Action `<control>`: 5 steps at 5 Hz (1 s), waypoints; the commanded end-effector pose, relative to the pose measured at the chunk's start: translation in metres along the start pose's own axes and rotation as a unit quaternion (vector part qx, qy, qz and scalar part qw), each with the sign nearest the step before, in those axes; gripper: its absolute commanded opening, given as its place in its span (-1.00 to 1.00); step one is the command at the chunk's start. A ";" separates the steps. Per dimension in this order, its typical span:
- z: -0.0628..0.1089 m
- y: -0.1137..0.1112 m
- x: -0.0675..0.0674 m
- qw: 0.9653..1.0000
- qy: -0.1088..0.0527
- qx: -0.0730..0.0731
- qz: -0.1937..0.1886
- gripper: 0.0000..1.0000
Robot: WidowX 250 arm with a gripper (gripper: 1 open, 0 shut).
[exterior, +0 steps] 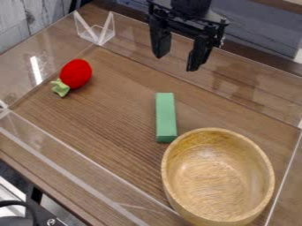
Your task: Move the red object to the right side of the table
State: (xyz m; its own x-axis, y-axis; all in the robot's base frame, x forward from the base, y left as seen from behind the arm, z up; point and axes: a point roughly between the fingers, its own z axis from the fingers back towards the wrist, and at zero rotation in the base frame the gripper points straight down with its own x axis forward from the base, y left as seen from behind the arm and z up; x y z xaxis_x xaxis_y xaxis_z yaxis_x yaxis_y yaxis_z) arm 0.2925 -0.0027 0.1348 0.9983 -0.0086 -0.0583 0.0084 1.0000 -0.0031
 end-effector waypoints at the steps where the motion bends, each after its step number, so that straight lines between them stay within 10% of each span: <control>1: -0.005 0.003 0.001 1.000 0.014 -0.002 0.014 1.00; 5: -0.022 0.155 -0.022 0.996 -0.006 0.009 0.091 1.00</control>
State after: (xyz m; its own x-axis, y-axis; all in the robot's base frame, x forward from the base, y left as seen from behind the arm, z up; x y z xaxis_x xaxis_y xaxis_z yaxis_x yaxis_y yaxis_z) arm 0.2635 0.1461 0.0973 0.9787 0.1785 -0.1015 -0.1793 0.9838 0.0015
